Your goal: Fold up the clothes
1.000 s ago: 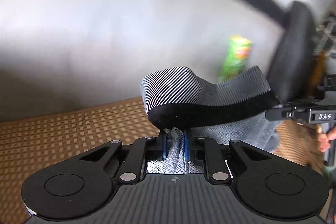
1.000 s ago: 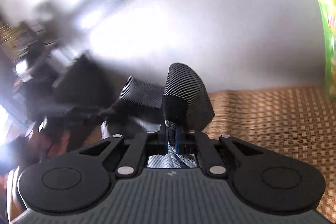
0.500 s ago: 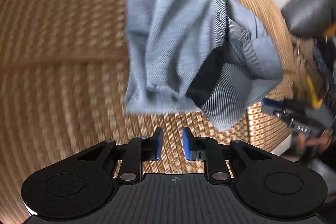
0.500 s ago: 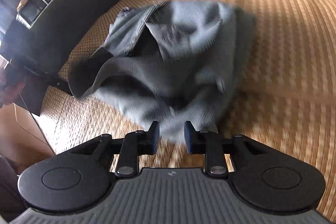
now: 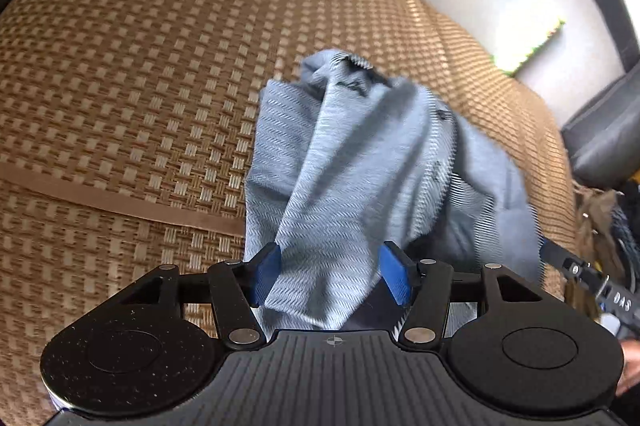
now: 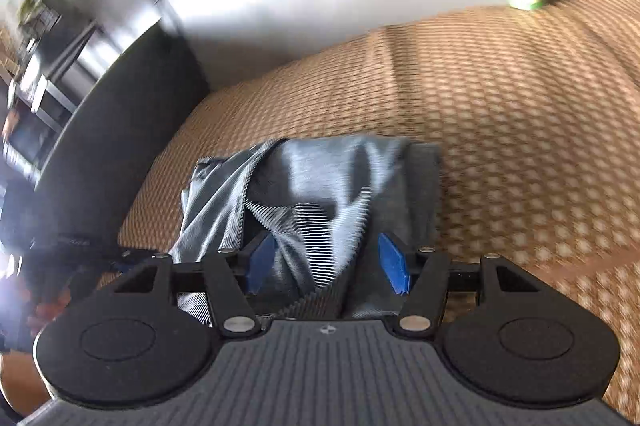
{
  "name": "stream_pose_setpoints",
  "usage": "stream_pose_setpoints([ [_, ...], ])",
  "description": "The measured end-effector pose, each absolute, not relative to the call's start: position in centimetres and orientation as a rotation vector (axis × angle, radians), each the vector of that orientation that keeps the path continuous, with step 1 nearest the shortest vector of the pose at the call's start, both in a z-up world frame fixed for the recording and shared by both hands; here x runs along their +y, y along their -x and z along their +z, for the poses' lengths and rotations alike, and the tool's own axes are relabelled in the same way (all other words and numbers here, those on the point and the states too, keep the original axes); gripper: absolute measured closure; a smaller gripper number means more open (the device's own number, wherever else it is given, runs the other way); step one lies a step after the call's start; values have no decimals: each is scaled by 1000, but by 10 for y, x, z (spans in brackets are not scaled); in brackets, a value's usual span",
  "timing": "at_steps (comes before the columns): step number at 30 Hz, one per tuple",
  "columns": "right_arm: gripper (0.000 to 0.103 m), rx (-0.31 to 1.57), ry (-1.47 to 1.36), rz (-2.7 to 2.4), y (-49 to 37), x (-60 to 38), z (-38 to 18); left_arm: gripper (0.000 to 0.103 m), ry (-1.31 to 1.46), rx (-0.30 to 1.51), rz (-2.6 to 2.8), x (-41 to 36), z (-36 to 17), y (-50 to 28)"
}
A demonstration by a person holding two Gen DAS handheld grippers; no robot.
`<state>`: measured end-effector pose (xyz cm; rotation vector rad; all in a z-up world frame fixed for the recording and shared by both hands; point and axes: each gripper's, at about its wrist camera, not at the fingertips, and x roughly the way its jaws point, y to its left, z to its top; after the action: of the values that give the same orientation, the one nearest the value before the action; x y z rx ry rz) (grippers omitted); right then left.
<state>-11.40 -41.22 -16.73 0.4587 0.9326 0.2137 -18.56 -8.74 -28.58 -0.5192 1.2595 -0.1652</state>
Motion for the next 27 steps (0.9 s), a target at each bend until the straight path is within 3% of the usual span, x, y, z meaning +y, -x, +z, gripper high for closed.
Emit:
stream_pose_setpoints([
  [1,65,945,-435,225,112,-406,-171,37,517,1267,-163,-87,-289,183],
  [2,101,956,-410,232,110,-402,-174,46,514,1274,-162,-87,-291,181],
  [3,101,963,-381,230,111,-399,-175,53,510,1282,-167,-86,-292,179],
  [8,101,866,-82,454,154,-359,-139,49,515,1266,-177,-72,-281,183],
  [12,101,1011,59,556,172,-329,-179,46,486,1306,-155,-63,-292,188],
  [15,94,1100,14,532,169,-329,-213,44,485,1304,-157,-58,-290,190],
  [16,84,1112,-30,533,168,-333,-212,42,489,1297,-155,-57,-288,191],
  [17,67,1117,-79,538,169,-337,-209,39,498,1287,-153,-55,-286,190],
  [19,50,1085,-190,543,173,-350,-193,36,522,1265,-149,-51,-282,188],
  [27,45,948,-512,41,143,-428,-182,34,495,1199,-141,-70,-284,148],
])
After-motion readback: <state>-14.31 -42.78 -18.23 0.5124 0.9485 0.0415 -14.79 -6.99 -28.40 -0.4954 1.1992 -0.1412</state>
